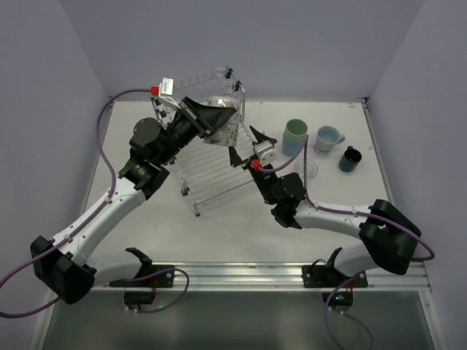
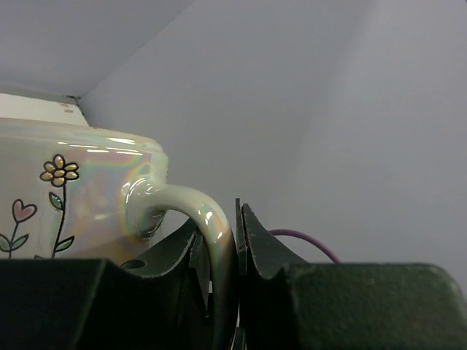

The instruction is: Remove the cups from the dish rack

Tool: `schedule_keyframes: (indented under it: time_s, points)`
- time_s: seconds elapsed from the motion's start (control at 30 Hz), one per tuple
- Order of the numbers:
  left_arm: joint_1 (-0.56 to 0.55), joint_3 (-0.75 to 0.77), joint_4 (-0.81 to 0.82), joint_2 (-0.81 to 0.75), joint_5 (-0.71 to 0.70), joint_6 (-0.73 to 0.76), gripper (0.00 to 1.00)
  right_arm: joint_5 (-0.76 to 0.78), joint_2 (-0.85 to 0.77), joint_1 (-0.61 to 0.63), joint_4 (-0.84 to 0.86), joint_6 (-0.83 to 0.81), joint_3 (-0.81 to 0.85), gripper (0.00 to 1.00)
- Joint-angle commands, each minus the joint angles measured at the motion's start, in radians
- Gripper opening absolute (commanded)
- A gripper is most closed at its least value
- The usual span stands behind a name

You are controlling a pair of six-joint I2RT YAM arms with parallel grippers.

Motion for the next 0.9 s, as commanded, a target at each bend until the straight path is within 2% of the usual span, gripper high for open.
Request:
schedule_keyframes:
  time_s: [0.0,0.03,0.1,0.17,0.2,0.27,0.37,0.4,0.43,0.5,0.53,0.6,0.73,0.8,0.83,0.87]
  points:
    - [-0.012,0.005,0.145,-0.04,0.017,-0.068,0.0,0.143,0.071,0.029,0.338,-0.138,0.007,0.72]
    - [-0.014,0.004,0.136,-0.037,0.017,-0.081,0.0,0.159,0.094,0.04,0.399,-0.223,0.01,0.65]
    - [-0.018,0.002,0.114,-0.029,0.018,-0.097,0.0,0.188,0.13,0.063,0.443,-0.276,0.047,0.61]
    - [-0.02,-0.004,0.107,-0.029,0.021,-0.112,0.0,0.193,0.132,0.066,0.441,-0.243,0.058,0.52]
    - [-0.02,-0.005,0.105,-0.029,0.021,-0.112,0.0,0.197,0.131,0.067,0.443,-0.233,0.058,0.52]
    - [-0.021,-0.013,0.103,-0.033,0.021,-0.117,0.0,0.196,0.127,0.076,0.443,-0.22,0.064,0.41]
    - [-0.021,-0.025,0.102,-0.044,0.023,-0.125,0.0,0.2,0.109,0.098,0.443,-0.241,0.075,0.34]
    - [-0.021,-0.03,0.105,-0.047,0.024,-0.125,0.0,0.194,0.098,0.101,0.444,-0.247,0.073,0.28]
    - [-0.021,-0.036,0.11,-0.049,0.027,-0.132,0.0,0.193,0.076,0.112,0.443,-0.255,0.072,0.15]
    - [-0.021,-0.048,0.114,-0.049,0.037,-0.138,0.0,0.193,0.049,0.121,0.441,-0.27,0.066,0.08]
    - [-0.021,-0.05,0.111,-0.049,0.038,-0.138,0.0,0.19,0.033,0.13,0.437,-0.273,0.061,0.0]
    - [-0.021,-0.044,0.105,-0.047,0.038,-0.119,0.0,0.183,-0.008,0.141,0.414,-0.288,0.05,0.0]
    - [-0.02,-0.004,0.05,-0.049,0.021,-0.051,0.0,0.179,-0.114,0.147,0.216,-0.21,0.003,0.0]
    - [-0.018,0.016,0.018,-0.052,0.003,-0.005,0.09,0.168,-0.189,0.147,0.133,-0.143,-0.012,0.0]
    - [-0.018,0.024,0.007,-0.053,-0.002,0.007,0.14,0.162,-0.216,0.147,0.019,-0.12,-0.019,0.0]
    - [-0.014,0.033,-0.008,-0.053,-0.009,0.021,0.27,0.142,-0.243,0.147,-0.041,-0.068,-0.022,0.0]
